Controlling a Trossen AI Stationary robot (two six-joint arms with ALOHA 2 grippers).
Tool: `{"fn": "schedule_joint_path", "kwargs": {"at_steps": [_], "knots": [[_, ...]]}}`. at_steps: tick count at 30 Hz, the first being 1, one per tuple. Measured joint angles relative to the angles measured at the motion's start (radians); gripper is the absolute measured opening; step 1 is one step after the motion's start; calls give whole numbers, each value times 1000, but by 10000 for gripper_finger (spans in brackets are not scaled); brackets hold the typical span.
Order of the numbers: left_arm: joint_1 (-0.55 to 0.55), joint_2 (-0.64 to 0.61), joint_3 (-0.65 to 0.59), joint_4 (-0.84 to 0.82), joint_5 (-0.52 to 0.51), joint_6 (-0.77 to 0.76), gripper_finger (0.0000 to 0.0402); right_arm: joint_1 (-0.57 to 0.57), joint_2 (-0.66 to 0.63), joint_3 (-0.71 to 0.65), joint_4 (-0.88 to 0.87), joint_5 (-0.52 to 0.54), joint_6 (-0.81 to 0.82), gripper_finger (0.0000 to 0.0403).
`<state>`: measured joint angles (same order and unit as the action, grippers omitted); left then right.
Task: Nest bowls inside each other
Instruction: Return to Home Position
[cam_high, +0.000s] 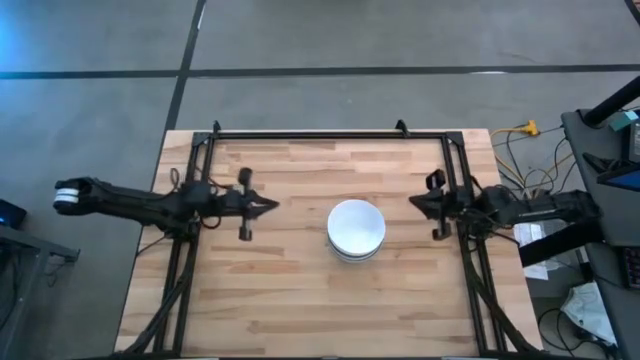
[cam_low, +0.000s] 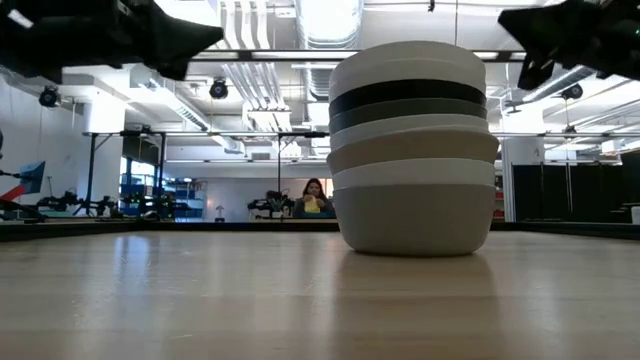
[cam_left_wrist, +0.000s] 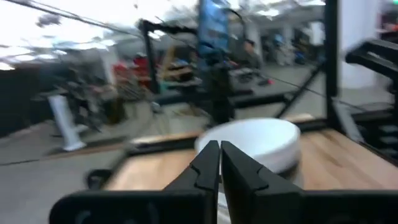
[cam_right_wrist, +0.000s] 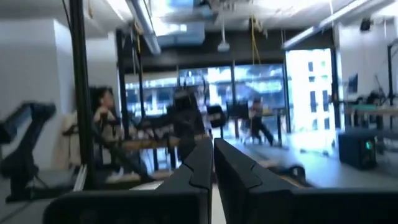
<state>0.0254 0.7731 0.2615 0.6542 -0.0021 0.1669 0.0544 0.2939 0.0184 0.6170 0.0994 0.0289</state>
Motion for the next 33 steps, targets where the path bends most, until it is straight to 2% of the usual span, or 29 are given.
{"fn": "schedule_joint_path", "kwargs": {"at_steps": [5,11,15,19,24,26,29,33], "knots": [[10,-191,-86,-2,-63,5,0,-23,-89,8,-12,-3,-1,9],[10,-408,-238,-5,-63,-59,0,-33,-226,-3,-207,-31,77,9],[10,-560,-252,-171,-87,-87,0,-33,-289,-9,-326,-32,135,9],[10,-664,-253,-270,-87,-143,0,-33,-288,-9,-427,-56,201,9],[10,-723,-254,-496,-84,-270,0,-33,-279,-9,-591,-58,278,9],[10,-736,-254,-597,-84,-339,0,-33,-273,-5,-620,-90,306,9],[10,-724,-253,-629,-42,-430,0,-32,-242,-5,-614,-178,356,9],[10,-684,-253,-644,1,-480,0,-33,-187,-5,-610,-195,364,9]]}}
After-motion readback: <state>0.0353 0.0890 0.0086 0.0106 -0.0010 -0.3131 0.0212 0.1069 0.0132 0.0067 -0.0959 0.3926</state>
